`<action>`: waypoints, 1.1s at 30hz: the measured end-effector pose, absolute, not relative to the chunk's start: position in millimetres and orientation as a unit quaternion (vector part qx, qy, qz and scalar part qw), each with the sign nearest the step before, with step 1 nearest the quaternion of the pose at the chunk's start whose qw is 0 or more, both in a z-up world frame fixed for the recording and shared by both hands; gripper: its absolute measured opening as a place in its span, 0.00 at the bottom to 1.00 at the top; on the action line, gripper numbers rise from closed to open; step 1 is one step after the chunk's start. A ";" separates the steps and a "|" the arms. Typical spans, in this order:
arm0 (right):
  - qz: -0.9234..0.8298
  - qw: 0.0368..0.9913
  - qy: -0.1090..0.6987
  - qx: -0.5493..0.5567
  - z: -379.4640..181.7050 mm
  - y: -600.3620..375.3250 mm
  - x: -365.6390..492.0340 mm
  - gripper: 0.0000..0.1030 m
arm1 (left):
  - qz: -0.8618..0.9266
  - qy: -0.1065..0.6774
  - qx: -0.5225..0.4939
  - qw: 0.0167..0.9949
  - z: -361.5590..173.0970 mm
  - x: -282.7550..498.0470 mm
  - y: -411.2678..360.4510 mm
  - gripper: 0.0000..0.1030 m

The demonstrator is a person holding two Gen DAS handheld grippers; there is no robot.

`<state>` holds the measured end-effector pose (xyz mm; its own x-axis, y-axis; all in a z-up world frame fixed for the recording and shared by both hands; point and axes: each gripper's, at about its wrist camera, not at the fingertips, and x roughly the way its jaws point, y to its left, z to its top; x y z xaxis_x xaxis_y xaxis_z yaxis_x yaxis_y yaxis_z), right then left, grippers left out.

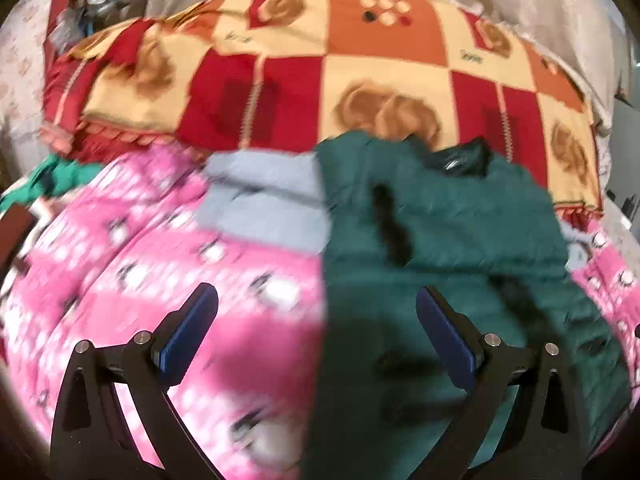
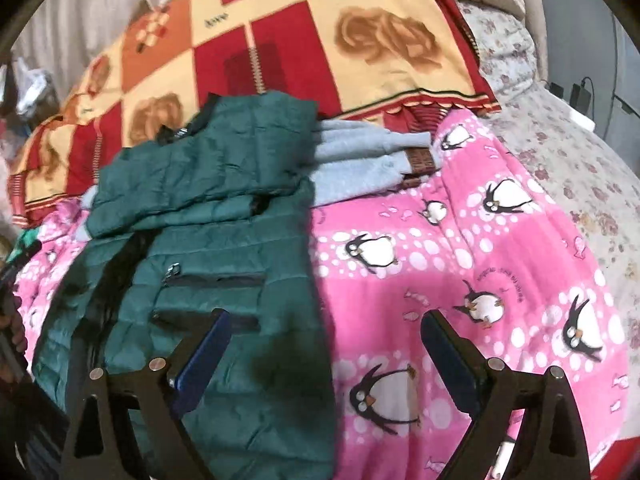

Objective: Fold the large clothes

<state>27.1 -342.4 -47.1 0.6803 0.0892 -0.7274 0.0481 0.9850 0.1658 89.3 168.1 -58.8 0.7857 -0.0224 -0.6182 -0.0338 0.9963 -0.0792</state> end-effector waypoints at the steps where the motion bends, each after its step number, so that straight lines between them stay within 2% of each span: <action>1: 0.013 0.905 0.414 0.100 -54.9 -344.6 25.1 0.91 | 0.006 0.339 -0.050 0.939 -65.2 83.1 175.0 0.97; 7: 0.059 0.880 0.449 0.141 -82.8 -345.7 12.2 0.91 | 0.002 0.413 -0.126 0.902 -116.7 45.9 209.2 0.97; 9: 0.078 0.873 0.464 0.131 -92.4 -338.0 10.3 0.91 | -0.024 0.397 -0.159 0.904 -115.8 39.0 212.1 0.97; 11: 0.100 0.863 0.482 0.115 -103.4 -326.7 8.8 0.92 | -0.038 0.399 -0.161 0.902 -115.5 38.4 206.7 0.97; 14: 0.157 0.870 0.460 0.083 -95.5 -305.4 0.1 0.90 | -0.103 0.413 -0.157 0.891 -117.3 39.4 187.4 0.97; 17: 0.163 0.873 0.455 0.064 -96.1 -294.8 -2.3 0.90 | -0.151 0.461 -0.136 0.864 -133.2 45.1 162.0 0.97; 18: 0.157 0.870 0.463 0.065 -100.6 -294.8 -0.4 0.90 | -0.140 0.459 -0.107 0.871 -132.9 43.6 153.6 0.97; 21: 0.149 0.863 0.474 0.095 -111.3 -300.2 4.6 0.91 | -0.145 0.458 -0.104 0.871 -132.3 42.2 149.0 0.99; 25: 0.147 0.870 0.464 0.081 -114.7 -291.8 3.7 0.98 | -0.203 0.443 -0.170 0.856 -128.7 37.6 160.0 0.99; 28: 0.139 0.876 0.457 0.066 -113.5 -287.2 1.2 0.99 | -0.264 0.419 -0.222 0.840 -123.5 28.7 166.1 0.99; 29: 0.139 0.875 0.458 0.073 -110.2 -287.6 2.1 0.94 | -0.267 0.411 -0.220 0.844 -120.6 26.9 166.0 0.98; 30: 0.146 0.880 0.442 0.091 -103.4 -291.8 -0.2 0.84 | -0.270 0.401 -0.220 0.848 -117.6 25.6 166.6 0.97; 33: 0.170 0.894 0.387 0.146 -90.3 -307.6 -7.0 0.81 | -0.259 0.386 -0.235 0.854 -116.0 26.5 172.3 0.91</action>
